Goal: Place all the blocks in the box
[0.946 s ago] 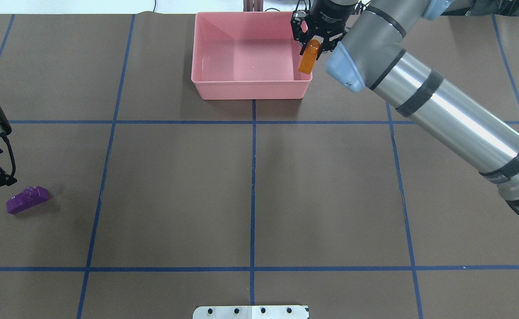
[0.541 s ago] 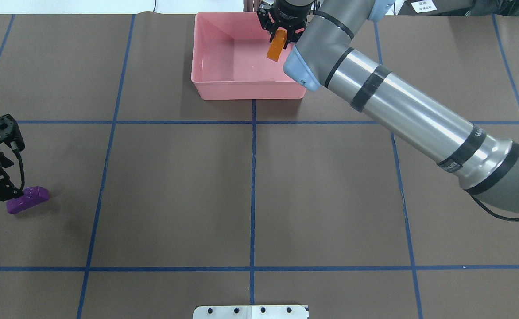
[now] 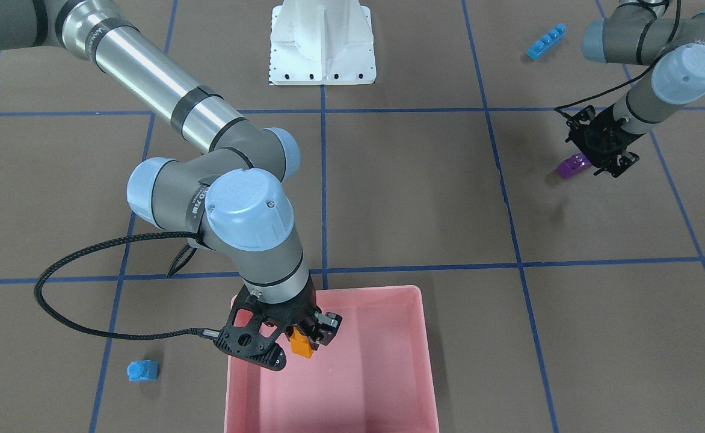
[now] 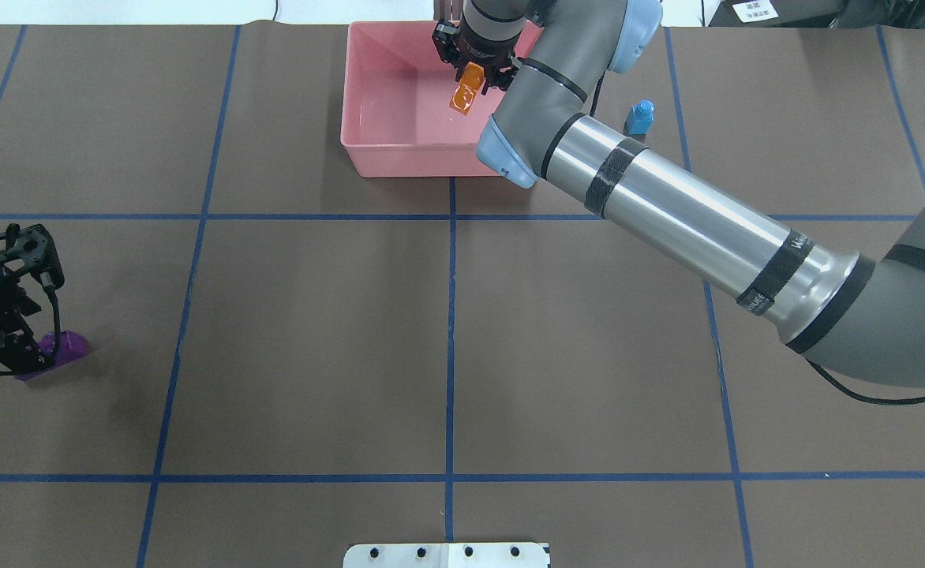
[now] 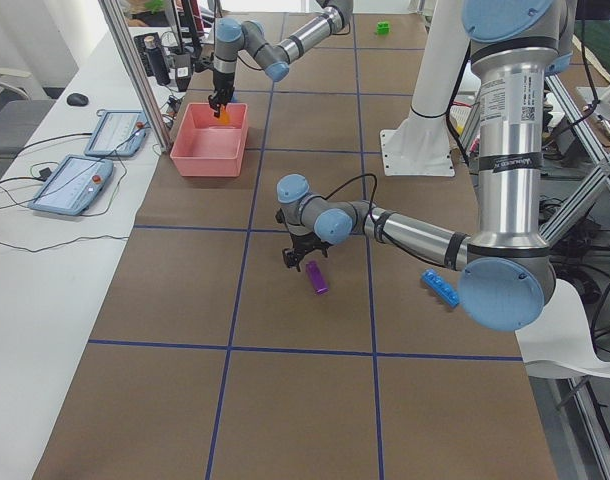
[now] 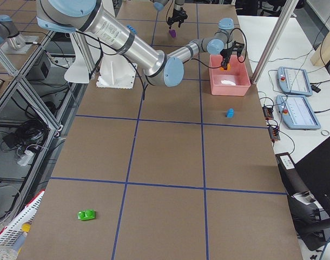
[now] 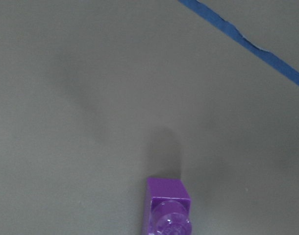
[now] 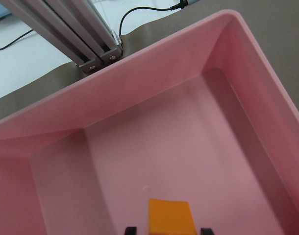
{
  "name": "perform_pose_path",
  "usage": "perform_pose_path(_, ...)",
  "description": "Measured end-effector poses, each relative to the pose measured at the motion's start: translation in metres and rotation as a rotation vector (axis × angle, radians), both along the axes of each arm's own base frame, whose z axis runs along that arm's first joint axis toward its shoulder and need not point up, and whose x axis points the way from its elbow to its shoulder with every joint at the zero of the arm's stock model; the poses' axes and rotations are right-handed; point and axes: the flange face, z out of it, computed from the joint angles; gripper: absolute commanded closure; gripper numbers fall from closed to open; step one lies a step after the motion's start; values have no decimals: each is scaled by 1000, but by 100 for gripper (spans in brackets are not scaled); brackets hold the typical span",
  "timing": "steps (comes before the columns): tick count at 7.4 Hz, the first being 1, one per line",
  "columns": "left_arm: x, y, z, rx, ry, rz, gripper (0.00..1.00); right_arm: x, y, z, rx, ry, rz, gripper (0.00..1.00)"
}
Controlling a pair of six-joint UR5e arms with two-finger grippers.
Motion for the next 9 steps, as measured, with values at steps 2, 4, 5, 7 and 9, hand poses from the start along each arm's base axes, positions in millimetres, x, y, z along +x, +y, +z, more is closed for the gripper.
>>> perform_pose_path(2, 15, 2, 11, -9, -19, 23, 1, 10, -1, -14, 6, -26, -5, 0)
perform_pose_path(4, 26, -1, 17, -7, -36, 33, 54, 67, -15, -22, -46, -84, -49, 0)
perform_pose_path(5, 28, -1, 21, -11, -42, 36, 97, 100, -19, -4, -73, -95, -67, 0)
perform_pose_path(7, 30, -2, 21, -14, -42, 37, 100, 159, -26, 67, -65, -60, -87, 0)
perform_pose_path(9, 25, -2, -9, 9, -10, 12, 100, 209, -16, 136, -32, -32, -127, 0)
